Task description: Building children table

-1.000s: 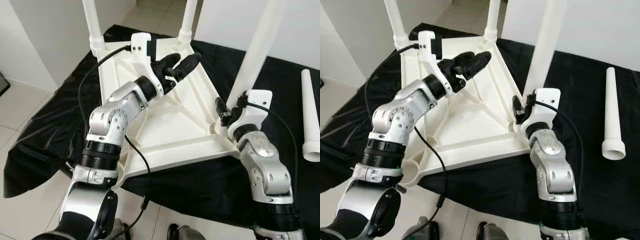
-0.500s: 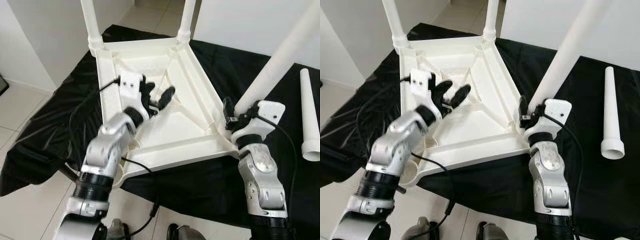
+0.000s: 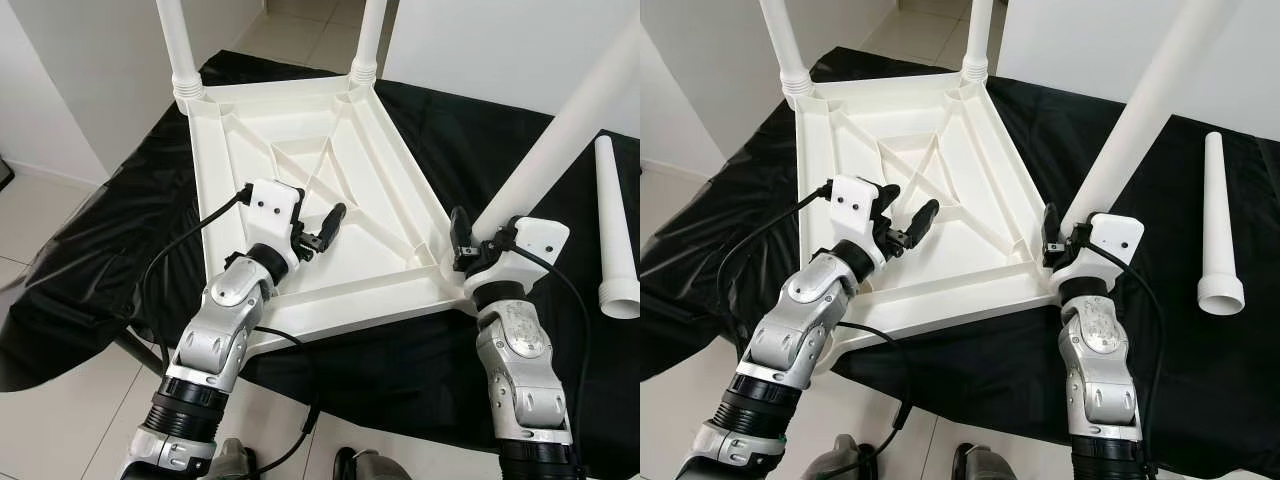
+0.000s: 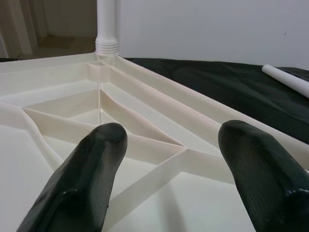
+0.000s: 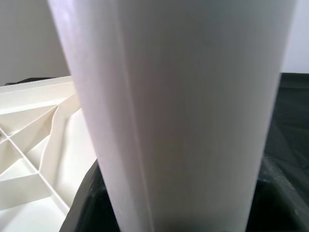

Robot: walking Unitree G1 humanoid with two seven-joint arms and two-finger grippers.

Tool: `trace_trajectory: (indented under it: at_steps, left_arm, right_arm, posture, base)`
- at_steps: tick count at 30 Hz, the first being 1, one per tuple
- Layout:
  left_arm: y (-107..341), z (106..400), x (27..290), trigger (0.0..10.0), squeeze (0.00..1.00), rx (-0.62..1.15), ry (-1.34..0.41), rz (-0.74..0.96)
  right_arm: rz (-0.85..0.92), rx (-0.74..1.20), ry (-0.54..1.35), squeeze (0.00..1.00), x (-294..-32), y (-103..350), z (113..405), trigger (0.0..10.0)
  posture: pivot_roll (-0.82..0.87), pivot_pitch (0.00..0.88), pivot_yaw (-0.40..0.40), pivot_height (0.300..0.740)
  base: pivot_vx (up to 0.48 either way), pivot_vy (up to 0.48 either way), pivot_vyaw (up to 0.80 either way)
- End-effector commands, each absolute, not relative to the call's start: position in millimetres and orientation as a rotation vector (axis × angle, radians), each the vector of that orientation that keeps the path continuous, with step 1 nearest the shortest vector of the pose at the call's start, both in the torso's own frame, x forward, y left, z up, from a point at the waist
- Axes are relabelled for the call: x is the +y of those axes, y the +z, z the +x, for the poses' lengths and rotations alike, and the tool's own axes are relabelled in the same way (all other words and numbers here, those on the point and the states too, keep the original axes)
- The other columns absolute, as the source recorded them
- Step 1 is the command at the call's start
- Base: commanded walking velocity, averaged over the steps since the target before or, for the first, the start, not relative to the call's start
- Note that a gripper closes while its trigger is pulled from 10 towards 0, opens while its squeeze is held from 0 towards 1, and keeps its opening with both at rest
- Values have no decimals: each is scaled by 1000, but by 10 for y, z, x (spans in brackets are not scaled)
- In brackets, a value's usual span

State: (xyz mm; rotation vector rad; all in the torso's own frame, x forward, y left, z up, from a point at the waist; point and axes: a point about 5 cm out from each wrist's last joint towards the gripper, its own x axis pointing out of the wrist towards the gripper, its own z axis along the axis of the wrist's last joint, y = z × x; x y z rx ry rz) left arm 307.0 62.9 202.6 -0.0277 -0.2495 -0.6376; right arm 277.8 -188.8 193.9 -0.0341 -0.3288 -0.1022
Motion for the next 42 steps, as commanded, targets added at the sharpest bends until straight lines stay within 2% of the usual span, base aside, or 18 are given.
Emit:
trace_trajectory:
  at_steps: [1, 18, 42]
  left_arm:
    - [1961, 3028, 601, 10000, 0, -241, -649, 5]
    - [1898, 2794, 419, 10000, 0, -263, -830, 42]
    - [1872, 2673, 380, 10000, 0, -236, -915, 40]
  right_arm:
    - [-46, -314, -135, 0, -1963, 1881, 2758, 10000]
    - [-74, -315, -201, 0, -2069, 1860, 2726, 10000]
    - [-68, -295, -201, 0, -2041, 1786, 2619, 10000]
  posture:
    - [24, 124, -36, 740]
    - [16, 122, -40, 740]
    - [18, 163, -30, 740]
  base:
    - [0, 0, 0]
    - [0, 0, 0]
    - [0, 0, 0]
